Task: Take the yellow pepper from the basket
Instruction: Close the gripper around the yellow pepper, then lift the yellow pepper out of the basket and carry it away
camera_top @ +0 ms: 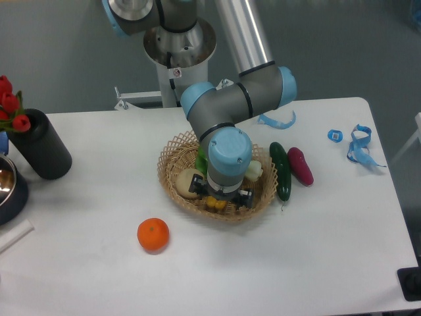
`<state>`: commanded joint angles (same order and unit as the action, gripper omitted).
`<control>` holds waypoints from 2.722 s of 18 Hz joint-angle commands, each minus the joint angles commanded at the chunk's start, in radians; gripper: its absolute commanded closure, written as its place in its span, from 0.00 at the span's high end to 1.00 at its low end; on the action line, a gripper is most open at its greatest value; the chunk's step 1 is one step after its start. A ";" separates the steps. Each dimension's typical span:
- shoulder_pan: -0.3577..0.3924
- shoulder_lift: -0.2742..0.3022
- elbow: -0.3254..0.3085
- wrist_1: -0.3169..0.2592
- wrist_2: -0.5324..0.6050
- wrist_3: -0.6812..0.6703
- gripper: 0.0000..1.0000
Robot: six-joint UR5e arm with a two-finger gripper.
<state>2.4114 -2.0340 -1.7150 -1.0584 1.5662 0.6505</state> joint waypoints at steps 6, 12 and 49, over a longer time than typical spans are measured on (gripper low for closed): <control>-0.002 -0.003 0.002 0.002 0.000 -0.006 0.86; -0.002 0.006 0.006 -0.006 0.000 -0.003 0.32; 0.307 -0.017 0.299 -0.021 0.000 0.584 0.31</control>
<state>2.7181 -2.0509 -1.4159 -1.0799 1.5662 1.2348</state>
